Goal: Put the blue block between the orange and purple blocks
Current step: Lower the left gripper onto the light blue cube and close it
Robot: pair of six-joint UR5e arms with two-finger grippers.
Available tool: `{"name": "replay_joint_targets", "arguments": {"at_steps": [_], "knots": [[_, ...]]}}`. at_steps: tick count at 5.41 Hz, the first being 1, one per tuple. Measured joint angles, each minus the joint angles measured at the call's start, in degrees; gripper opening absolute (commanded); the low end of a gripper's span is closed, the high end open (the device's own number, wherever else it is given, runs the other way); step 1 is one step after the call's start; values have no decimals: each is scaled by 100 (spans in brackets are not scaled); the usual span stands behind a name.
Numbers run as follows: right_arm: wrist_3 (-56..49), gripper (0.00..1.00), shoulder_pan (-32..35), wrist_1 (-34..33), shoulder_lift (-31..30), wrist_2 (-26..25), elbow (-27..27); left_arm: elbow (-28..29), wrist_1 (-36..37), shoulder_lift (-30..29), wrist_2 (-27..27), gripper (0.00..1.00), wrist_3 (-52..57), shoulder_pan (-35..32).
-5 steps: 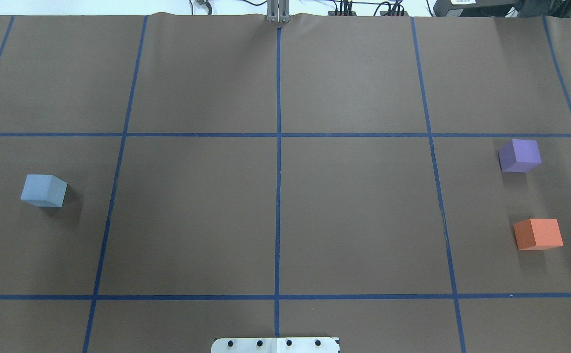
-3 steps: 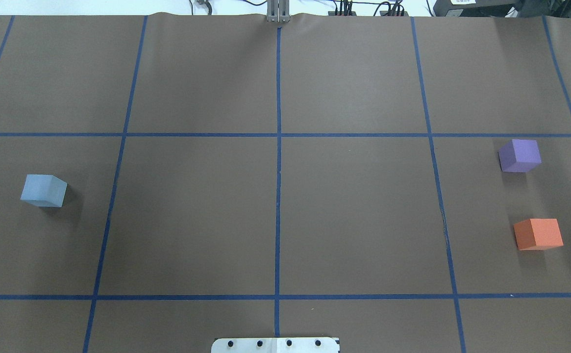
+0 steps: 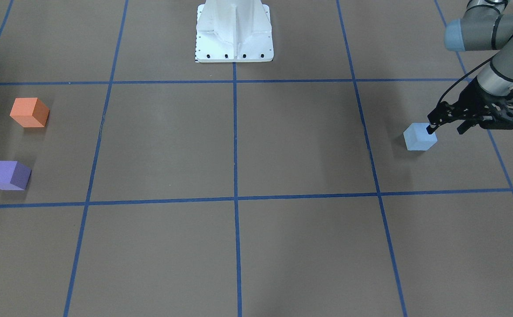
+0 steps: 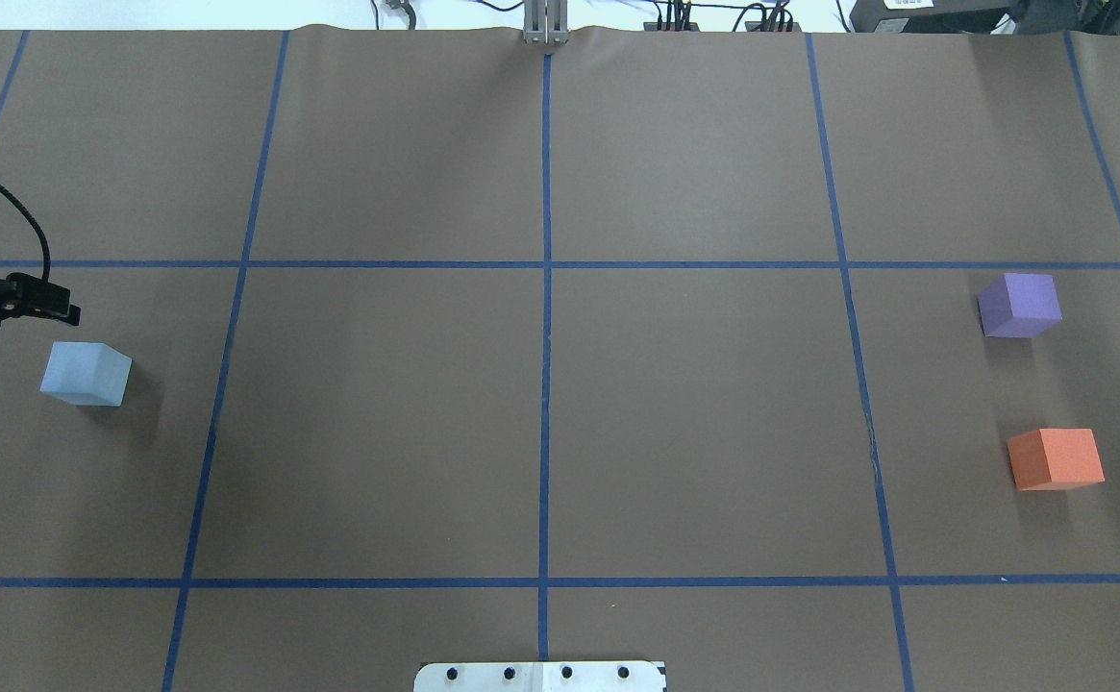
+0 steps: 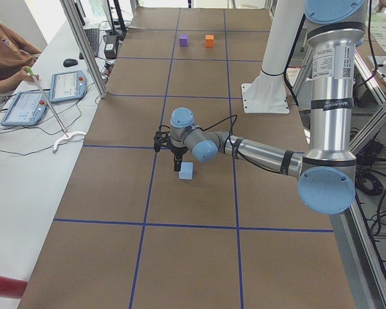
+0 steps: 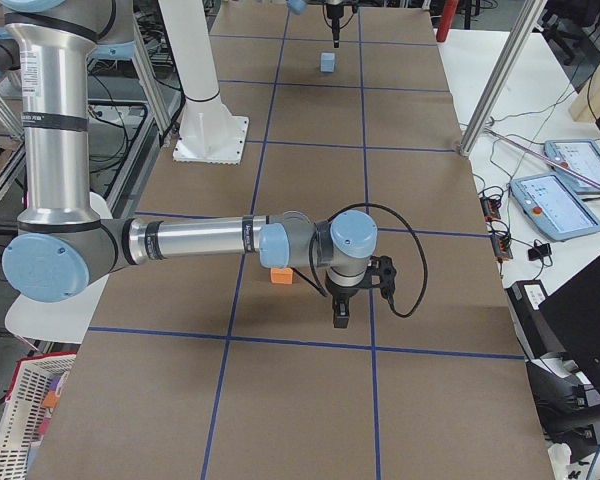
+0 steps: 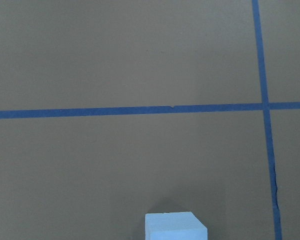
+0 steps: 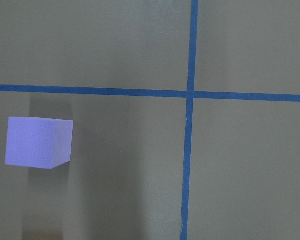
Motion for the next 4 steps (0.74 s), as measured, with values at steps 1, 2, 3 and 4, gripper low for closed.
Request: {"name": "replay_joint_targets", "arguments": {"at_steps": [1, 2, 3, 4], "knots": [[-2, 100, 2, 1, -8, 0, 6, 24, -5, 9, 222, 100, -165, 259], [-5, 100, 10, 6, -14, -3, 21, 75, -5, 13, 325, 100, -276, 413], [-9, 100, 18, 7, -18, -7, 33, 129, -2, 13, 367, 100, -308, 493], [-10, 100, 23, 7, -20, -8, 37, 199, 2, 6, 383, 100, -317, 568]]}}
